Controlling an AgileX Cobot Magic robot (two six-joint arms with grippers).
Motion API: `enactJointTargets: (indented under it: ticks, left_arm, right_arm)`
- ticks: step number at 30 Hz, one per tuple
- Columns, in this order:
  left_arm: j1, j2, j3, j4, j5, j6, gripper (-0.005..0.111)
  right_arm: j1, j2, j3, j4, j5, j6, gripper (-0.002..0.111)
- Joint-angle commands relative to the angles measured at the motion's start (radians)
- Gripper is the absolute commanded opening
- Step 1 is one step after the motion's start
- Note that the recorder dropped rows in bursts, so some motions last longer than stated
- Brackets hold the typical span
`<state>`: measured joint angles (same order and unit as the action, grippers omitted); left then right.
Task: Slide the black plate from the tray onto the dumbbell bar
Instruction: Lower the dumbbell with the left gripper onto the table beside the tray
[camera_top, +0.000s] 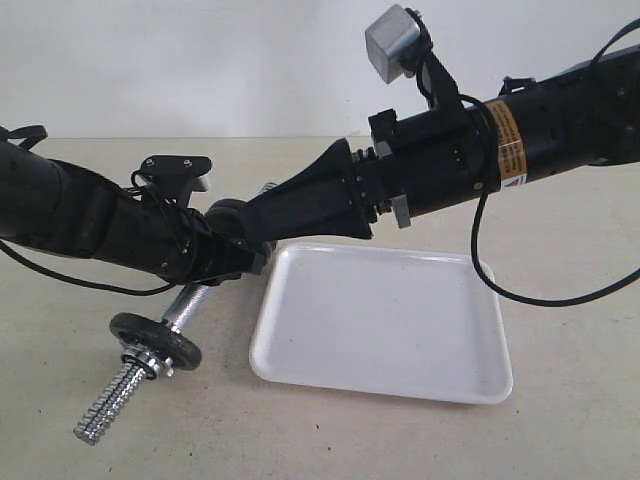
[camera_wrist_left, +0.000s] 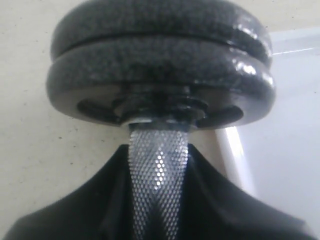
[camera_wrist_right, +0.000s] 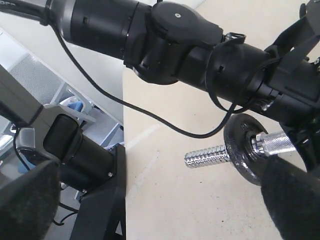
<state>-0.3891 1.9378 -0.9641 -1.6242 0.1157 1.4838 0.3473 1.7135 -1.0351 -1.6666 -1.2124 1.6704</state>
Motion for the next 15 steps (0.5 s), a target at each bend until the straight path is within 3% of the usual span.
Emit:
enactJointTargets:
  ticks: [1, 6, 11, 15]
  left_arm:
    - [0.000, -0.046, -0.037, -0.014, 0.073, 0.005, 0.006]
    - [0.000, -0.046, -0.037, -0.014, 0.076, 0.015, 0.028]
    - [0.000, -0.046, -0.037, -0.017, 0.056, 0.012, 0.058]
    - [0.000, -0.046, -0.037, -0.017, 0.048, 0.012, 0.062]
  right_arm:
    - [-0.001, -0.010, -0.004, 0.000, -0.009, -0.006, 0.105]
    - [-0.001, -0.010, -0.004, 0.000, -0.009, -0.006, 0.105]
    - [-0.001, -0.010, -0.004, 0.000, -0.009, -0.006, 0.105]
    - [-0.001, -0.010, -0.004, 0.000, -0.009, -0.006, 0.105]
